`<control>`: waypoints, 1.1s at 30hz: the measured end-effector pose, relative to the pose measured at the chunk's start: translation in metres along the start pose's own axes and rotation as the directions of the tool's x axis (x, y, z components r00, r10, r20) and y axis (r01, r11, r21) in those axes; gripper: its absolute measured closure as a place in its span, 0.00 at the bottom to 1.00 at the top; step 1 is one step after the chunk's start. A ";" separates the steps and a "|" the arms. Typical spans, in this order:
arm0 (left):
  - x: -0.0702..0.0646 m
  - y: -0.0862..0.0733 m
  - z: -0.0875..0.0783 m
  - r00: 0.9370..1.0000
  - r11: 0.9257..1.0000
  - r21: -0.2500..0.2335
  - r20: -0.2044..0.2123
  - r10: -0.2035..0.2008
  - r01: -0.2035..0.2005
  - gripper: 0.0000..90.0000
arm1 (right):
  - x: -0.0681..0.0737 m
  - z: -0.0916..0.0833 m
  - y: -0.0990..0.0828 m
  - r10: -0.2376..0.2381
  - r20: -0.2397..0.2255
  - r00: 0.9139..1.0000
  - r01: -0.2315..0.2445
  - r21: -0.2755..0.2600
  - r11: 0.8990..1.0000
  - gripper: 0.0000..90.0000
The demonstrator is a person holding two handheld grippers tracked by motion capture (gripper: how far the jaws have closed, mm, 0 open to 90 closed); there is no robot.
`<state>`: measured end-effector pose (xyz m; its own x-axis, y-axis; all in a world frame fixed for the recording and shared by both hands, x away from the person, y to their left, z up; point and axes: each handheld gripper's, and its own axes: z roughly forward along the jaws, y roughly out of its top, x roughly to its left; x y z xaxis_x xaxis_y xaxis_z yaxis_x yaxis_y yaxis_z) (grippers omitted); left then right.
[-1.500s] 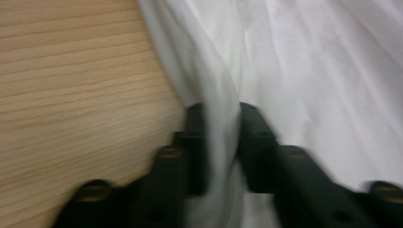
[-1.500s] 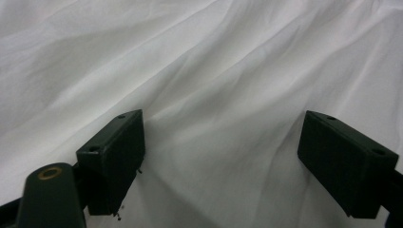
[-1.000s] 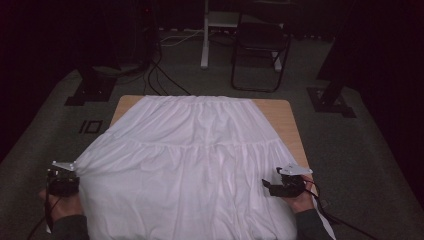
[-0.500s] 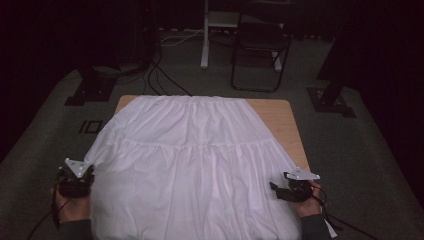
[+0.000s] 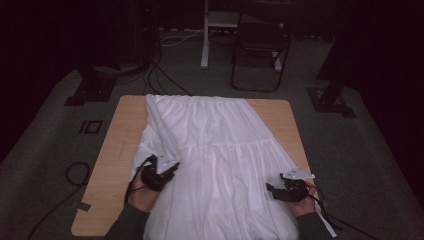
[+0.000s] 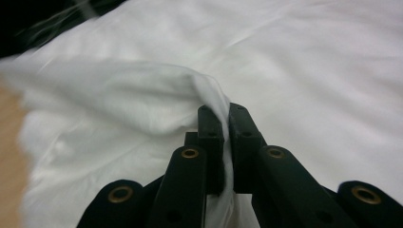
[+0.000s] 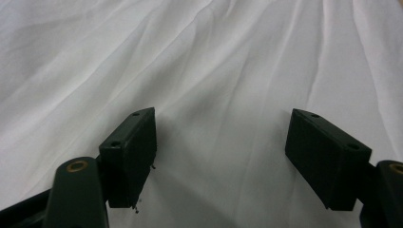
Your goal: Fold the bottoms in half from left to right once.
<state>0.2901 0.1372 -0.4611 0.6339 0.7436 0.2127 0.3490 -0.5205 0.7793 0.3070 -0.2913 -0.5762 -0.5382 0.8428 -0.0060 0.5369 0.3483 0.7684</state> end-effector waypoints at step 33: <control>0.024 -0.063 0.010 0.984 0.983 0.064 0.010 -0.176 0.175 0.55 | 0.057 -0.029 0.063 -0.053 -0.077 0.996 0.044 -0.119 0.992 0.52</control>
<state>0.2899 0.1834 -0.5113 0.5698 0.8191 0.0664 0.4980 -0.4084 0.7650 0.2914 -0.2334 -0.5097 -0.6142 0.7891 0.0020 0.4316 0.3338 0.8381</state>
